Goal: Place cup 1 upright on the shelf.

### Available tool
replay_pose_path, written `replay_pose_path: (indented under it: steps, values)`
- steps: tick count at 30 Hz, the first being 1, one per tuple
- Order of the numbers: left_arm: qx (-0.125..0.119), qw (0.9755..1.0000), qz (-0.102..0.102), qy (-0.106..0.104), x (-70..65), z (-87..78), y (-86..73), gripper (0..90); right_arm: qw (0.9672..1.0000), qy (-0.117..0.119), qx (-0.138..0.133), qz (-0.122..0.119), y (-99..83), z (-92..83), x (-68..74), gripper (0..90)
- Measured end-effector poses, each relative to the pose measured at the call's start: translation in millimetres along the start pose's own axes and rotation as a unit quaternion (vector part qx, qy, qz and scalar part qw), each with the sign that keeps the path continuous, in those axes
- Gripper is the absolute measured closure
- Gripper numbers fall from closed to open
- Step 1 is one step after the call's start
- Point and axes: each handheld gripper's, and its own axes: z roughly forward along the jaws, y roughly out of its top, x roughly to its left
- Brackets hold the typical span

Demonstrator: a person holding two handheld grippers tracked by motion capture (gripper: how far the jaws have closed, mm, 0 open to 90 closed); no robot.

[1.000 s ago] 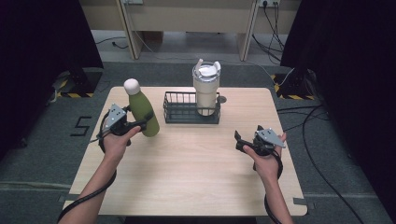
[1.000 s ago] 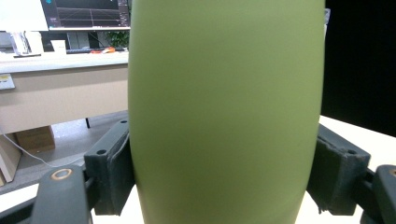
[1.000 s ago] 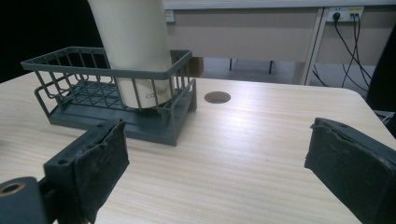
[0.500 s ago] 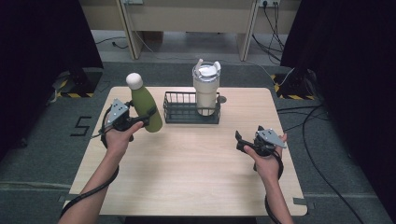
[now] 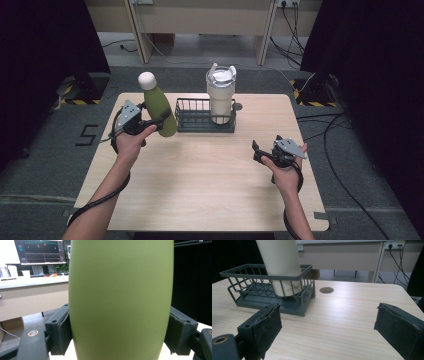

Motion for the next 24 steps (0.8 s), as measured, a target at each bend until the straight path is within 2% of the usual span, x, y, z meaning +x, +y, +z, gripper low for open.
replay_pose_path:
  steps: [8, 24]
  values:
    - [0.003, 1.0000, 0.003, -0.001, -0.1, 11.5, 6.1, 20.9, 1.0000, 0.000, 0.000, 0.002, -0.9, -0.3, -1.3, 6.9]
    - [-0.006, 0.9999, 0.012, -0.005, -0.5, 37.6, 29.0, 20.9, 1.0000, -0.002, 0.000, 0.006, -1.6, -2.1, -2.5, 7.1]
